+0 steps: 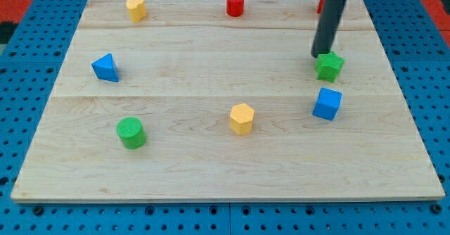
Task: Push green star towards blue cube
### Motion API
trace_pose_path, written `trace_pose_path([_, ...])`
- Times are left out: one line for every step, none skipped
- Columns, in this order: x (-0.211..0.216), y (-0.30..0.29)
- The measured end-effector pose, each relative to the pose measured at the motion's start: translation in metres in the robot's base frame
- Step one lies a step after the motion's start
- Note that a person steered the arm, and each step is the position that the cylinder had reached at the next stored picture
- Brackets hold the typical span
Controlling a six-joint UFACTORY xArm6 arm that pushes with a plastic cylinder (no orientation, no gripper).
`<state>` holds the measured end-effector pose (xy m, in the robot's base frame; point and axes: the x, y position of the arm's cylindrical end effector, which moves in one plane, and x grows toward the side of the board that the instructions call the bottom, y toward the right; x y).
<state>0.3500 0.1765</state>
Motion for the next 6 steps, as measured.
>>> trace_pose_path([-0.028,0.008])
trace_pose_path([-0.005,0.026])
trace_pose_path([0.026,0.026])
trace_pose_path([0.052,0.006])
trace_pose_path([0.065,0.002])
trace_pose_path([0.042,0.022])
